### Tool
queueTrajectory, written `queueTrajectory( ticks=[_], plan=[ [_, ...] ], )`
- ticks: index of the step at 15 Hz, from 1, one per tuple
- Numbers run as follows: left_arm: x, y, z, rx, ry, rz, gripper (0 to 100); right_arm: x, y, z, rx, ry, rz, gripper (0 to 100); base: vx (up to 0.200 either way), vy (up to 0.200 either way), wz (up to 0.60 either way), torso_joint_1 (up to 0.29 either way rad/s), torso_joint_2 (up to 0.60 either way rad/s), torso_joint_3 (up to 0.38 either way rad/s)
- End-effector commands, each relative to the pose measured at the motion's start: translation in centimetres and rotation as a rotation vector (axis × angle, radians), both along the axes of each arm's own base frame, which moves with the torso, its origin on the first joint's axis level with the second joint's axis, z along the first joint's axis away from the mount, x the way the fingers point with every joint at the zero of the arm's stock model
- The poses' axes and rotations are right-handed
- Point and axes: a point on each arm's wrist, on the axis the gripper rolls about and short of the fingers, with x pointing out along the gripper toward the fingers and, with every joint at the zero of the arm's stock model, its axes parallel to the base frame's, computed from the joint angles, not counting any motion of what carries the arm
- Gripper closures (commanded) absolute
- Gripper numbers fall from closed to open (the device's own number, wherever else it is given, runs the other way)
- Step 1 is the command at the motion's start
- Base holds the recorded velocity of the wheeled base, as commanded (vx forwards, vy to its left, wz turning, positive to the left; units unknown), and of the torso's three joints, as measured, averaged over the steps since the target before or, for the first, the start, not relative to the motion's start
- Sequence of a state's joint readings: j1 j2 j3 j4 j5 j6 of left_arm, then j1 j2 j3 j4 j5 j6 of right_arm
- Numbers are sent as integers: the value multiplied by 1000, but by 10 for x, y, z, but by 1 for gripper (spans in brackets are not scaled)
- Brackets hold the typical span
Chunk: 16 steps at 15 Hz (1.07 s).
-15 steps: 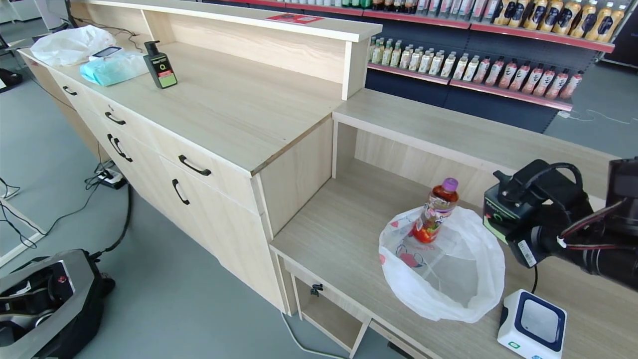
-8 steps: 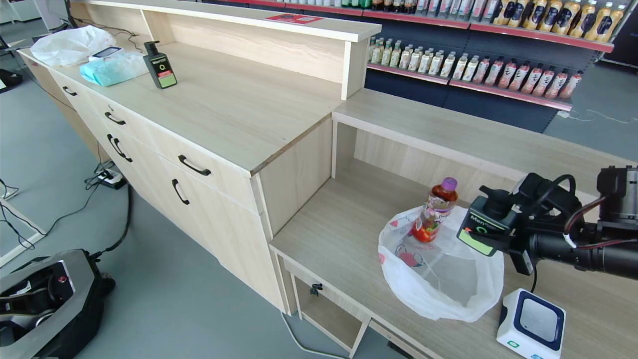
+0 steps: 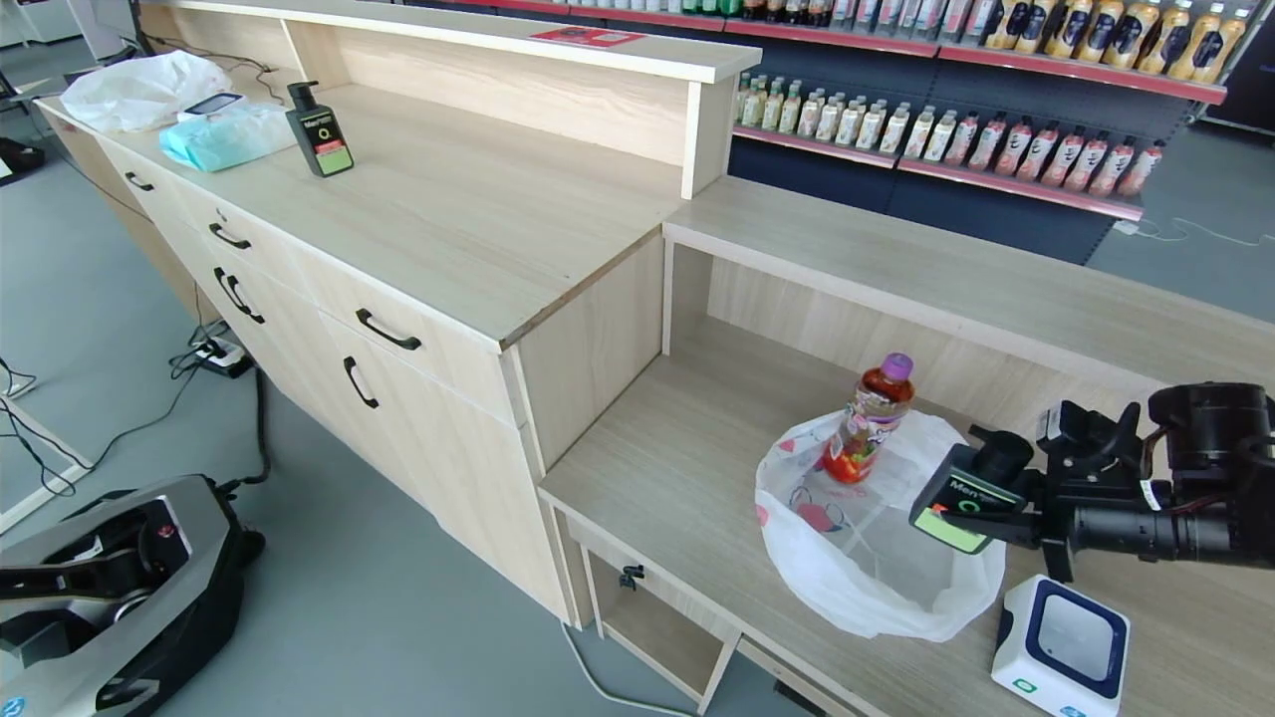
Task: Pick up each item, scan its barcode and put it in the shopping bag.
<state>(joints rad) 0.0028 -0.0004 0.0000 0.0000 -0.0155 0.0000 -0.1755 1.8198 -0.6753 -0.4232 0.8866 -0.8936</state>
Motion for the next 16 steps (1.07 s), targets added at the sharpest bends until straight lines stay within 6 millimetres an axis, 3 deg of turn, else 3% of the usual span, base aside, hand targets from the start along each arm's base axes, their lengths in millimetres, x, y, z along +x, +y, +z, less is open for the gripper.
queueTrajectory(
  ticks=[1,7,16],
  plan=[
    [0,0,0,0,2,0,0,18,-6,-24,34,45,46,100,0,0,0,0,0,0],
    [0,0,0,2,0,0,0,41,-6,-62,16,44,141,100,0,0,0,0,0,0],
    [0,0,0,0,0,0,0,73,-4,-89,14,0,211,100,0,0,0,0,0,0]
  ],
)
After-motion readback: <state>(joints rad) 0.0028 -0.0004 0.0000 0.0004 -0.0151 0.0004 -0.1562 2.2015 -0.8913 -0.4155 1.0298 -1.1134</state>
